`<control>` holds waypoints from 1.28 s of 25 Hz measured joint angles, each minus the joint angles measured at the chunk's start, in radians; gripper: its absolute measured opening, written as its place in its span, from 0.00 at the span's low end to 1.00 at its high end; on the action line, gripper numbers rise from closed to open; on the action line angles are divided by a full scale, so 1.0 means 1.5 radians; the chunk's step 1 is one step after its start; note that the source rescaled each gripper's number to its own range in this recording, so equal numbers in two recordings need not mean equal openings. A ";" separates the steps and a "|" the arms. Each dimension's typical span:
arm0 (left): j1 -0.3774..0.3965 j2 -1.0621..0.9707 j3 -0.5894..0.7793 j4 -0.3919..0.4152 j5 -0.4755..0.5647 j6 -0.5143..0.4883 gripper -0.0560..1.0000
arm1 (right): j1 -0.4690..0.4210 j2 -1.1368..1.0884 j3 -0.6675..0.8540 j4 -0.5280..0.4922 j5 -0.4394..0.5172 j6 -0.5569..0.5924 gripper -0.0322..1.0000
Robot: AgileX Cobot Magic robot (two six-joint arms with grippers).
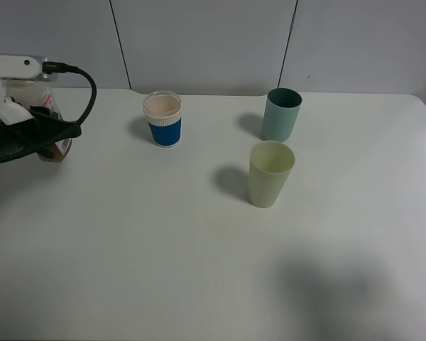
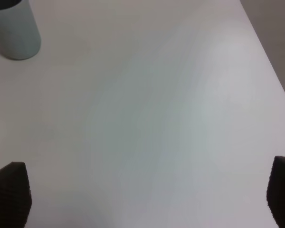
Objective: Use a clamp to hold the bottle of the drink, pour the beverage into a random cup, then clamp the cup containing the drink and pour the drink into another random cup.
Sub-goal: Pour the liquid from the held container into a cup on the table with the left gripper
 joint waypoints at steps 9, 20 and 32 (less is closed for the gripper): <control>-0.140 0.001 -0.098 -0.273 -0.116 0.425 0.08 | 0.000 0.000 0.000 0.000 0.000 0.000 1.00; -0.243 0.040 -0.155 -0.323 -0.174 0.521 0.08 | 0.000 0.000 0.000 0.000 0.000 0.000 1.00; -0.328 0.181 -0.263 -0.345 -0.190 0.596 0.08 | 0.000 0.000 0.000 0.000 0.000 0.000 1.00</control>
